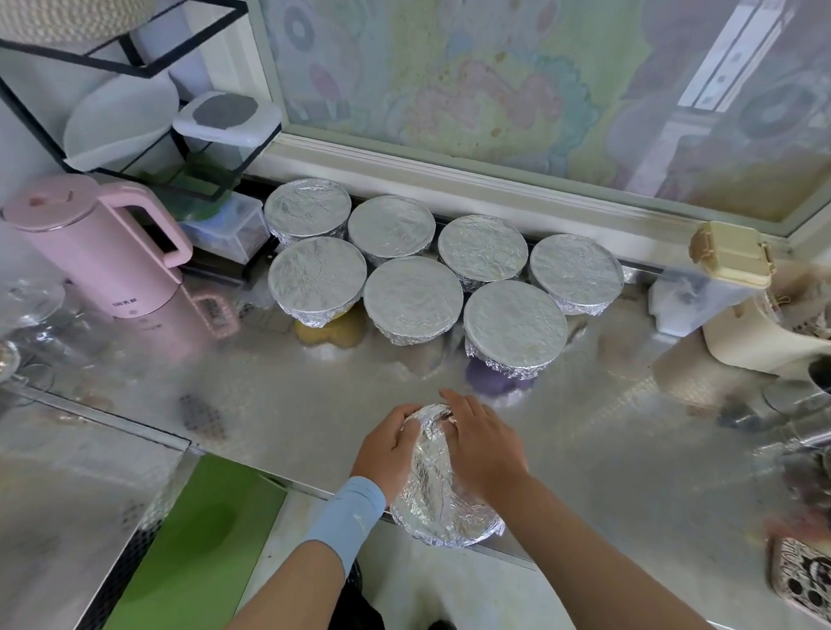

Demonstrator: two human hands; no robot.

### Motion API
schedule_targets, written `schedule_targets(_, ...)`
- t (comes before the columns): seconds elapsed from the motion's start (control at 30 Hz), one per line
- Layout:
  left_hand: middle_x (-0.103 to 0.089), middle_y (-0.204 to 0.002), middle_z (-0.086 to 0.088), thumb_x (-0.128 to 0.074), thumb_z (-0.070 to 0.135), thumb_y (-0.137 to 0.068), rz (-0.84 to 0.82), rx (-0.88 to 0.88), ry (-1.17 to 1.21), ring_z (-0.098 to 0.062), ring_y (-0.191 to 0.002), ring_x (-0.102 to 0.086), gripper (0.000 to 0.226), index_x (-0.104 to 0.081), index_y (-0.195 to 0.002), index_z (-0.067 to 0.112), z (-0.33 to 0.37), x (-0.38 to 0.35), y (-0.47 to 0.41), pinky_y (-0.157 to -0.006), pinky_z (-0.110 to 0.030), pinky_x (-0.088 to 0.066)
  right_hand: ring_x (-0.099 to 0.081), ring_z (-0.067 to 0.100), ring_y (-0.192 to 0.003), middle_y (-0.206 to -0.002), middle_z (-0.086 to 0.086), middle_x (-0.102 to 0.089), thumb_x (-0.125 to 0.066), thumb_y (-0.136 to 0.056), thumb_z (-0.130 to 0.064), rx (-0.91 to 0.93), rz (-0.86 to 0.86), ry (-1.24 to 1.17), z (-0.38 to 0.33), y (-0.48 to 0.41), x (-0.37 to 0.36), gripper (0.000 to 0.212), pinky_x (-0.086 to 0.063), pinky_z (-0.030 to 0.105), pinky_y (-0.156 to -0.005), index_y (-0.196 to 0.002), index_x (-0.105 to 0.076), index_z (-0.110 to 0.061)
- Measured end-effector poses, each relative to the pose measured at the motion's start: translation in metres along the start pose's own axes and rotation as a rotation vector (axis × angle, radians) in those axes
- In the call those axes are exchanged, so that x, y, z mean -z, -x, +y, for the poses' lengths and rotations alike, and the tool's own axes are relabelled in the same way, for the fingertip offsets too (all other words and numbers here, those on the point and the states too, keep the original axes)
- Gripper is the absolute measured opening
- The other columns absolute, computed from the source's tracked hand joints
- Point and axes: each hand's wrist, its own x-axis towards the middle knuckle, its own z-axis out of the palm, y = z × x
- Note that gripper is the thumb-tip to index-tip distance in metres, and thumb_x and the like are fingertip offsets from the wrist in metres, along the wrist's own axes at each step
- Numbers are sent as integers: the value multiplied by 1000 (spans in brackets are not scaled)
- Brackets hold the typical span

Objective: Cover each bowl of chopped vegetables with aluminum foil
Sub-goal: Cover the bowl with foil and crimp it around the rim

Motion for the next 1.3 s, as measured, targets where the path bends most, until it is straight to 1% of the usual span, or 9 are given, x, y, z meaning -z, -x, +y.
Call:
schedule_targets(0.13,-66,-108,15,-39,32,-102,-51,-10,-73,-11,-101,-61,24,-59,-112,40,0,3,-5,-84,-22,-45,-45,17,-127,-138,-8,-48,-38,-102,-33,-12,-20,-49,2,-1,-1,42,-41,36,-100,-143,-37,-28)
schedule_targets(0.27,-49,-140,10,-40,15,-100,16,-94,-200,-11,-131,-41,44,-46,-142,28,5,8,-6,-111,-26,-32,-42,22,-132,-140,0,-48,-50,-97,-23,-28,137,-78,5,2,2,44,-31,38,-108,-140,-45,-19)
schedule_targets(0.43,-42,-148,9,-37,-14,-88,12,-205,-353,-9,-137,-35,68,-44,-143,26,16,-9,-2,-113,-16,-21,-53,23,-117,-128,-4,-57,-48,-97,-27,-378,253,-318,17,22,-7,31,-45,40,-95,-128,-55,-26)
schedule_targets(0.53,-47,-143,6,-40,-8,-89,128,-103,-339,-15,-131,-43,60,-48,-140,23,18,-19,2,-112,-26,-31,-59,21,-109,-118,-4,-64,-51,-98,-31,-417,246,-451,25,16,-4,26,-47,34,-89,-122,-61,-27)
schedule_targets(0.63,-59,-125,0,-52,7,-87,210,-217,-527,-24,-116,-52,39,-59,-124,17,23,-17,-7,-103,-34,-39,-61,15,-102,-111,-6,-67,-57,-96,-30,-383,255,-523,26,10,3,23,-46,28,-85,-117,-62,-28)
schedule_targets(0.8,-59,-131,3,-48,25,-100,-145,-293,-489,-17,-121,-52,33,-58,-132,23,37,-10,-39,-103,-28,-37,-64,10,-79,-84,-12,-70,-61,-92,-35,-388,243,-530,31,6,3,8,-51,27,-74,-96,-68,-35)
schedule_targets(1.13,-71,-95,11,-54,26,-97,-3,-134,-272,-9,-86,-64,20,-72,-105,24,32,-17,-36,-80,-21,-49,-63,18,-83,-87,-8,-68,-50,-99,-39,-294,104,-375,37,1,8,23,-49,29,-75,-106,-71,-32)
schedule_targets(1.23,-71,-89,8,-53,23,-95,2,-93,-292,-12,-81,-64,19,-72,-100,23,35,-17,-37,-81,-30,-54,-64,19,-92,-109,-8,-67,-58,-95,-34,-212,222,-273,33,0,9,17,-50,35,-83,-105,-71,-28)
schedule_targets(1.3,-70,-96,9,-53,20,-95,-25,-127,-295,-11,-88,-64,20,-71,-104,23,36,-15,-40,-86,-28,-52,-65,16,-78,-95,-10,-67,-61,-93,-32,-246,248,-339,28,1,10,6,-52,35,-73,-97,-66,-31)
